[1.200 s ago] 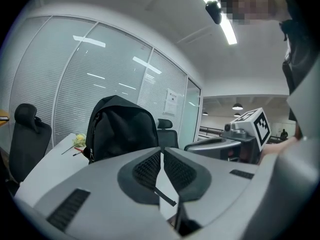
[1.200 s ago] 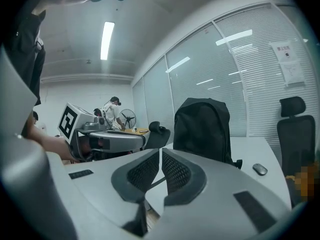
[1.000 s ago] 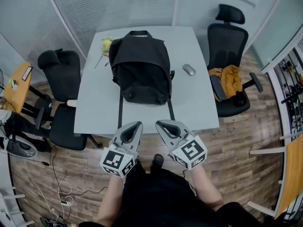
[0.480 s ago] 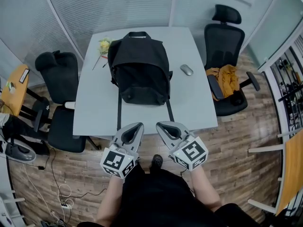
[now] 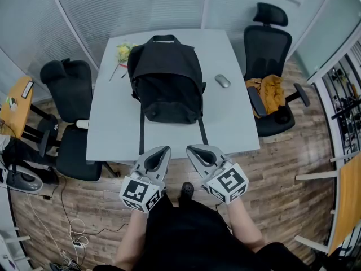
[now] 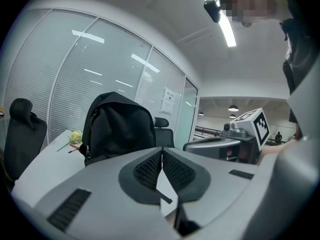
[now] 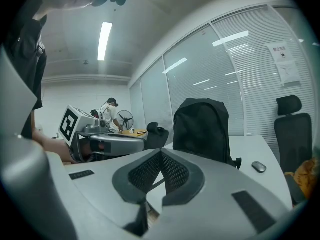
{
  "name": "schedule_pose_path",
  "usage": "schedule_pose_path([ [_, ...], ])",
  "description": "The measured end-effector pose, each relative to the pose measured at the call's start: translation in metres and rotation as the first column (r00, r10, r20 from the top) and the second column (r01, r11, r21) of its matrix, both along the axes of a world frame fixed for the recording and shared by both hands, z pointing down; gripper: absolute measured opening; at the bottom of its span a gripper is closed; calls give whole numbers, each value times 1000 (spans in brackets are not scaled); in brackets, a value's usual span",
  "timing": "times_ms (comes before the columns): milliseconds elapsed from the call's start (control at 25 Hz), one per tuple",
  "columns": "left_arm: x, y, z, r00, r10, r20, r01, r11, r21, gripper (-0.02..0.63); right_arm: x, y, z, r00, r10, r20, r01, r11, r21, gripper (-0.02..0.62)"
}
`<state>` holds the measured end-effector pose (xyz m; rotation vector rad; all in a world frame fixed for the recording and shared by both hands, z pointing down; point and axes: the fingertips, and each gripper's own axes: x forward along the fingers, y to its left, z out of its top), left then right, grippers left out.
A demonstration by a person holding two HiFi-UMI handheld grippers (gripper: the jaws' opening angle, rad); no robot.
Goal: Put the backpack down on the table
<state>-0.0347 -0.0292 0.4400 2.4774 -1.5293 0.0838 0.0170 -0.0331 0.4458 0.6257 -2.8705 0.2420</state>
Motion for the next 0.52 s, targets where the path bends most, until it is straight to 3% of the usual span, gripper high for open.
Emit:
schedule_pose_path([
  [520, -4, -3, -3, 1000, 0, -4, 0, 1000, 8, 0, -6, -1, -6, 1000, -10, -6, 10, 1000, 17, 8],
])
